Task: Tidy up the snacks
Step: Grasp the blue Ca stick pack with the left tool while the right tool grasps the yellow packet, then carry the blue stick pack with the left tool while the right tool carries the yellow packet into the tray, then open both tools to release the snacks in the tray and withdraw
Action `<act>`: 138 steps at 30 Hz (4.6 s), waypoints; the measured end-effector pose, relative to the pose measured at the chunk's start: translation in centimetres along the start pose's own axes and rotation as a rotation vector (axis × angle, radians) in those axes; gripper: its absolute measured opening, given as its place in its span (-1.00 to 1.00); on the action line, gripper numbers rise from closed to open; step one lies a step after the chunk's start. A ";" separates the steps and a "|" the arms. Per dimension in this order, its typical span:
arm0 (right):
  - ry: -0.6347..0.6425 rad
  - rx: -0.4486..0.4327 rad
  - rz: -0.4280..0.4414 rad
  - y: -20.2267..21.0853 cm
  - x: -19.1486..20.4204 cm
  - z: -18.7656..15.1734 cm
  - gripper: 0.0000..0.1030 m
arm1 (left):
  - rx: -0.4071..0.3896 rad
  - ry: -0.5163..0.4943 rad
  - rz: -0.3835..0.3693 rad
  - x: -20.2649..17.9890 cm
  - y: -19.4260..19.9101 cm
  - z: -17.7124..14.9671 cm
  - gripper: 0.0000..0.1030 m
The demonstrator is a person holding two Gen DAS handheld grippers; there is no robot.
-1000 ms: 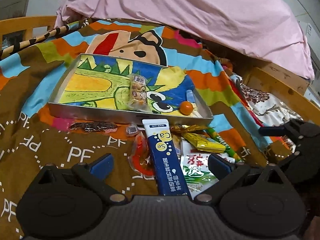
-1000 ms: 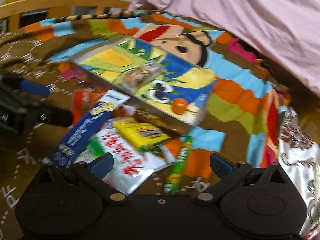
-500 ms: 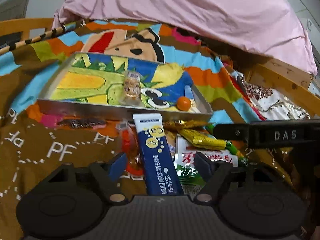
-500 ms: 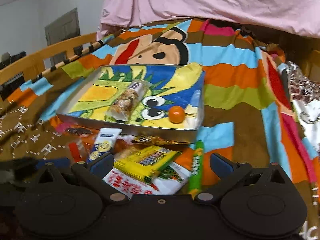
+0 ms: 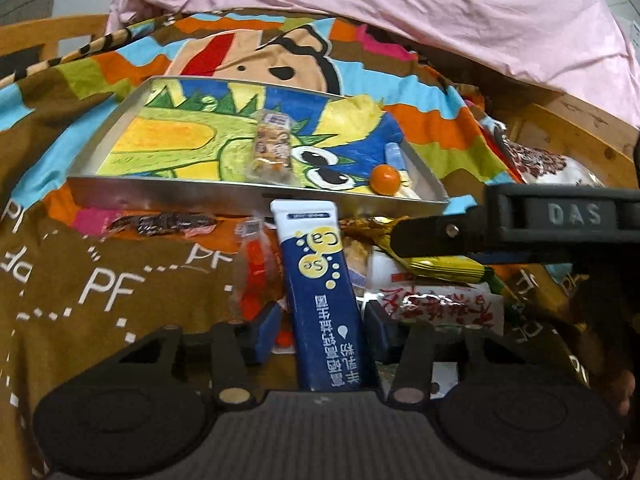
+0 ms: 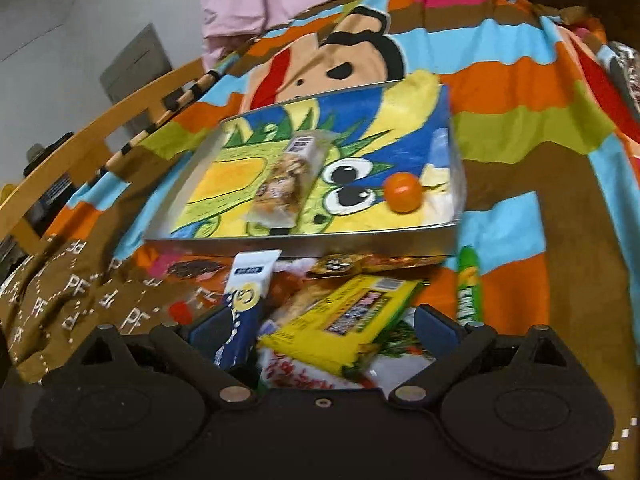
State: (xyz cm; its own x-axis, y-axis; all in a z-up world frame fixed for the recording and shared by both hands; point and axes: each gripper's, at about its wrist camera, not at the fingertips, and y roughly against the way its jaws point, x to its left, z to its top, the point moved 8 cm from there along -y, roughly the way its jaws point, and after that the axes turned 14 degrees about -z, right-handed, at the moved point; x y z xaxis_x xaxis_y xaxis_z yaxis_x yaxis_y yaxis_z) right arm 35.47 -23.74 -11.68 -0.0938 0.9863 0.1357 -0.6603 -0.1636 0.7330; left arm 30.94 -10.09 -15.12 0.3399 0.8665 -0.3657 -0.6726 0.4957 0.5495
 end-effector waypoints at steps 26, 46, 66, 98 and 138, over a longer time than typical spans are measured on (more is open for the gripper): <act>0.094 -0.018 -0.121 -1.0 0.1 -1.2 0.42 | 0.078 0.094 0.086 0.4 0.0 0.1 -0.03; 0.165 -0.057 -0.150 3.3 0.2 -1.9 0.01 | 0.227 0.093 0.088 -2.1 2.9 -1.0 -0.30; 0.185 -0.475 -0.196 10.3 1.4 3.3 0.01 | -0.104 0.016 0.054 -4.8 7.7 9.9 -0.30; 0.134 -0.370 -0.199 -7.4 1.8 9.3 0.01 | -0.225 0.178 0.230 9.9 -6.8 16.2 -0.30; 0.094 -0.524 -0.162 1.8 1.7 9.9 0.99 | -0.289 0.104 0.273 6.3 3.2 15.4 0.99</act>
State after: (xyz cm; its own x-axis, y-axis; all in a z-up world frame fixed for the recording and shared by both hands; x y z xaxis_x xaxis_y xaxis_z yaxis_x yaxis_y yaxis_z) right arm 41.47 -22.60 -3.52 -0.0104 0.9995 -0.0294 -0.9518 -0.0009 0.3066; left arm 41.04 -2.10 -4.07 0.0646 0.9459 -0.3180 -0.8909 0.1982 0.4086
